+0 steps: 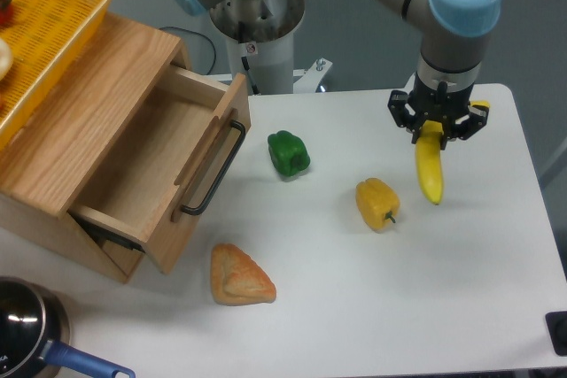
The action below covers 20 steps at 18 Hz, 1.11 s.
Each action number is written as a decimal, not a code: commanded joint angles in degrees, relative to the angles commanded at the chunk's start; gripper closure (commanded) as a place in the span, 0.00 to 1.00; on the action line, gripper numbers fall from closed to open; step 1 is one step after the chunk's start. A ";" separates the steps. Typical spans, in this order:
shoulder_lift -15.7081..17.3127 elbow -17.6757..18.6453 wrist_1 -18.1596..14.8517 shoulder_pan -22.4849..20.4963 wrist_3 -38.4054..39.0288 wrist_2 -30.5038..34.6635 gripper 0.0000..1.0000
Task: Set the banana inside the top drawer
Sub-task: 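Lift the held yellow banana with the gripper, then carry the banana over the green pepper toward the open wooden drawer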
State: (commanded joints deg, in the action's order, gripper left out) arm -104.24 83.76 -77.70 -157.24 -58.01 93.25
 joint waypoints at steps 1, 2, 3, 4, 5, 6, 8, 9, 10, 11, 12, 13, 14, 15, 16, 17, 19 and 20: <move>0.00 0.09 0.00 0.00 0.00 0.00 0.88; 0.00 0.09 0.00 0.00 0.00 0.00 0.88; 0.00 0.09 0.00 0.00 0.00 0.00 0.88; 0.09 0.09 0.00 0.00 0.09 0.00 0.88; 0.09 0.00 0.00 0.00 0.09 0.00 0.88; 0.09 0.00 0.00 0.00 0.09 0.00 0.88; 0.00 0.09 0.00 0.00 0.26 0.00 0.88; 0.00 0.09 0.00 0.00 0.26 0.17 0.88; 0.00 0.17 -0.09 -0.09 0.35 0.26 0.88; 0.09 0.26 -0.09 -0.09 0.44 0.09 0.88; 0.17 0.26 -0.35 0.00 0.53 0.00 0.88; 0.78 0.26 -1.05 0.00 0.70 0.09 0.88; 1.66 0.26 -1.75 0.17 0.96 0.00 0.88; 2.54 0.26 -2.45 0.26 1.23 -0.09 0.88; 3.16 0.26 -3.24 0.44 1.40 -0.17 0.88; 3.86 0.35 -3.95 0.61 1.49 -0.18 0.88; 5.35 0.44 -5.79 0.97 1.67 -0.44 0.88; 6.14 0.44 -6.50 1.05 2.02 -1.22 0.88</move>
State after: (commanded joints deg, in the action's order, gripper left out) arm -98.09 84.20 -84.19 -156.18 -55.99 92.03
